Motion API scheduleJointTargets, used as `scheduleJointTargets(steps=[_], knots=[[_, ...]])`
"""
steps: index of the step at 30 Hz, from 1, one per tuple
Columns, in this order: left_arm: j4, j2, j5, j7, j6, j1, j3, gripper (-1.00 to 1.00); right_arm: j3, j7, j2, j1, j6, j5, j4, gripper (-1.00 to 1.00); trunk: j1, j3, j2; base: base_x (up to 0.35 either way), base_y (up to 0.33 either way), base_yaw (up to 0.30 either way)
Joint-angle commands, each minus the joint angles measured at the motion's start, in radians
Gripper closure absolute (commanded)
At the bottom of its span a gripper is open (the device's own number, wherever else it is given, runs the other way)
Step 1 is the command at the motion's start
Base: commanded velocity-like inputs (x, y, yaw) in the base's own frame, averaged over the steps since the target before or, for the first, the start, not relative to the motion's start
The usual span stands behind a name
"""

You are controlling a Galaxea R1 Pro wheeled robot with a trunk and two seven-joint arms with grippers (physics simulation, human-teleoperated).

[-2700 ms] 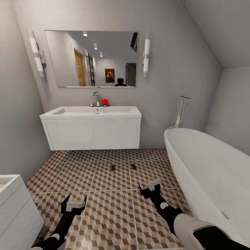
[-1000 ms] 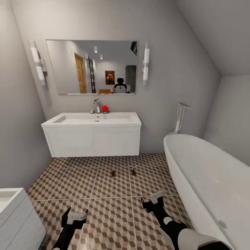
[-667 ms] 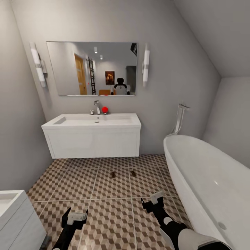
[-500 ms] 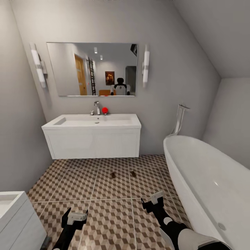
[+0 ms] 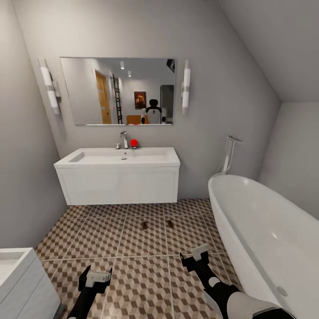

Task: Take the four mousetraps from the cabinet in the bathroom and place them on the bathroom floor. Make sure all four end up on the same floor surface, and ensure that at least two of them are either under or directly next to the same bathroom sink.

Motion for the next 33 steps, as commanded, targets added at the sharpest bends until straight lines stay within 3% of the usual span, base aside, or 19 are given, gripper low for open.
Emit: scheduleJointTargets(steps=[1,33], knots=[[0.003,-0.001,0.002,0.006,-0.005,-0.001,-0.009,-1.00,0.001,-0.005,0.000,-0.001,-0.002,0.008,0.001,-1.00,-0.004,0.002,0.007,0.000,0.000,0.000],[0.004,-0.001,0.002,0.006,-0.003,-0.001,-0.009,-1.00,0.002,-0.005,0.000,-0.001,-0.002,0.008,0.001,-1.00,-0.127,0.102,0.231,0.000,0.000,0.000]])
